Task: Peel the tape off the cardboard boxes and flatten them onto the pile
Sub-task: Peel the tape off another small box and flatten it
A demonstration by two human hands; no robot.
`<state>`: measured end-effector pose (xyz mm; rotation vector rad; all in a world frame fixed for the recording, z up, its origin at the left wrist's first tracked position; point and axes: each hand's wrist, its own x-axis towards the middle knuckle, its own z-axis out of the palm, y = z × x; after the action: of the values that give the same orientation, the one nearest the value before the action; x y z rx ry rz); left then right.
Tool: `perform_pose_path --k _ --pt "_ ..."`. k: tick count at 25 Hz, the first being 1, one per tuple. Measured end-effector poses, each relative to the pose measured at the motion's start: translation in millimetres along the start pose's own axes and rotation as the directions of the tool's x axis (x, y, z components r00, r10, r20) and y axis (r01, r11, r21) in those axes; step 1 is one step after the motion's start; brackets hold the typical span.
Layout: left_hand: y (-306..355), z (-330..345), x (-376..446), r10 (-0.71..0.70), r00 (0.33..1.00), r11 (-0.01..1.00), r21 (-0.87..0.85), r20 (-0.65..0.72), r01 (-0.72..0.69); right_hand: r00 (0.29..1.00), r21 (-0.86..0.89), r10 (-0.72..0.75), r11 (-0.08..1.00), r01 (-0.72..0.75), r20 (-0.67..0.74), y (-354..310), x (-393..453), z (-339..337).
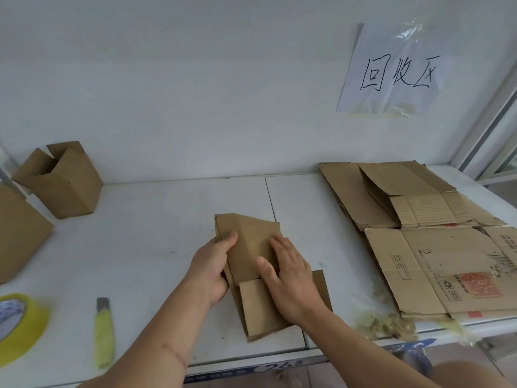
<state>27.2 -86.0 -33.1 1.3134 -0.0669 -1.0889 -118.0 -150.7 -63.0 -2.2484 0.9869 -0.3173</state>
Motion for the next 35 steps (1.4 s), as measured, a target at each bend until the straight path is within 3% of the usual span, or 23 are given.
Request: perform_pose_path --k 3,7,10,12,15,17,22,25,29,33,35 --pt "-3 -9 7 -0.019 0.999 1.0 0.024 0.034 0.018 0.979 -0.151 0.187 0.968 -0.198 -0.084 -4 12 -6" --pt "-10 -19 15 -0.025 0.999 0.999 0.046 0.03 0.024 0.933 -0.168 0.361 0.92 -0.355 0.007 -7 32 -21" --pt "-10 -25 23 -0.01 0.996 0.99 0.138 -0.093 0.022 0.91 -0.253 0.4 0.896 -0.365 0.103 -4 45 -25" --pt "-17 -22 29 0.09 0.968 0.958 0.288 -0.235 -0.019 0.903 -0.251 0.407 0.896 -0.366 0.136 -3 49 -21" --pt "-33 -6 30 0.369 0.872 0.743 0.666 -0.321 -0.069 0.897 -0.151 0.417 0.905 -0.397 0.145 -4 51 -21" --pt "-43 -3 30 0.475 0.826 0.626 0.776 -0.301 -0.077 0.887 -0.031 0.436 0.899 -0.437 0.152 -1 50 -22" --pt "-50 -5 35 0.553 0.786 0.539 0.838 -0.277 -0.083 0.85 0.427 0.508 0.744 -0.514 0.137 8 45 -23" --pt "-52 -4 33 0.562 0.777 0.53 0.845 -0.282 -0.077 0.864 0.515 0.491 0.714 -0.474 0.115 11 43 -29" --pt "-52 -1 26 0.573 0.772 0.496 0.866 -0.277 -0.057 0.897 0.374 0.443 0.835 -0.404 -0.019 14 43 -21" --pt "-55 1 25 0.637 0.749 0.358 0.931 -0.186 -0.073 0.912 0.005 0.282 0.956 -0.294 -0.3 6 39 -8" --pt "-55 -4 27 0.639 0.744 0.366 0.928 -0.196 -0.07 0.92 -0.042 0.258 0.958 -0.283 -0.294 4 45 -7"
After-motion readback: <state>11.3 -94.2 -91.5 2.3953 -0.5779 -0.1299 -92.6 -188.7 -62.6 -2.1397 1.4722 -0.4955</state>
